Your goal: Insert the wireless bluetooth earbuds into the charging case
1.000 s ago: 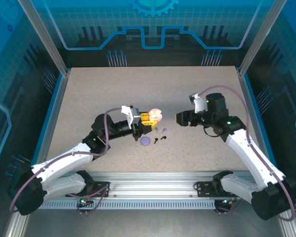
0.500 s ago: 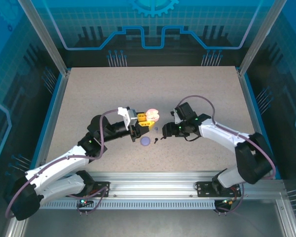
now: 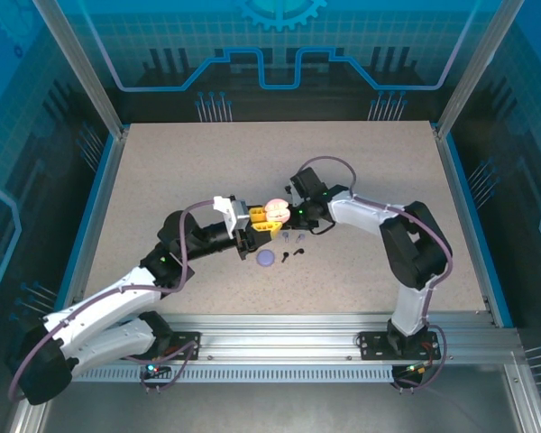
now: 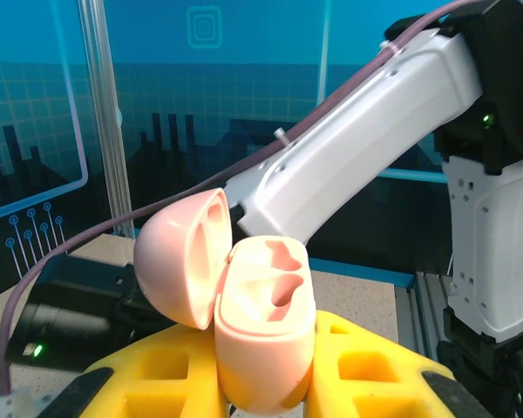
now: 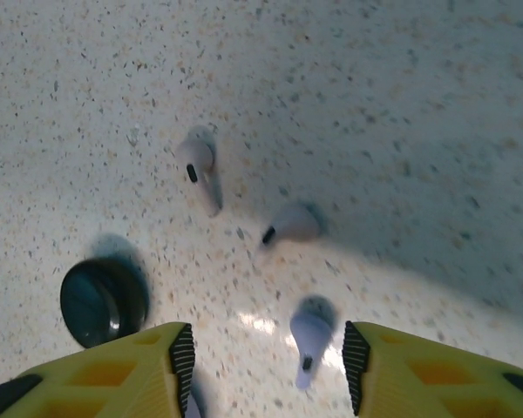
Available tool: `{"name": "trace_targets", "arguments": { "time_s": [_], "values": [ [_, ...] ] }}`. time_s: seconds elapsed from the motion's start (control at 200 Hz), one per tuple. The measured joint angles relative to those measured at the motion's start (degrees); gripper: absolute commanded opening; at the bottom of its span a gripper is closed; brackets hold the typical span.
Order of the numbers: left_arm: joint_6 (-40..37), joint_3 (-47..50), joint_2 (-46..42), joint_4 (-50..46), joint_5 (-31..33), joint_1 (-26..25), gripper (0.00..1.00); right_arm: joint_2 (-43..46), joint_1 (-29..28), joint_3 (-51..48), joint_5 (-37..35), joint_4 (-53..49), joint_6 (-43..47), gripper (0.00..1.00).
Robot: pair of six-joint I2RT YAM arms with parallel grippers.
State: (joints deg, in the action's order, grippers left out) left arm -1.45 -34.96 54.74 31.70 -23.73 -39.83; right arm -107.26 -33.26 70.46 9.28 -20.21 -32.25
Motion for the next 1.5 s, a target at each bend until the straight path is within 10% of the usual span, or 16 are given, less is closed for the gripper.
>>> {"name": "trace_targets", "arguments": {
  "time_s": [1.501],
  "values": [
    [-0.02,0.31,-3.13,-2.95,1.14,-0.04,0.19,-14.47,-5.09,17.38,-12.98,-13.68,0.42,0.24]
  ]
}}
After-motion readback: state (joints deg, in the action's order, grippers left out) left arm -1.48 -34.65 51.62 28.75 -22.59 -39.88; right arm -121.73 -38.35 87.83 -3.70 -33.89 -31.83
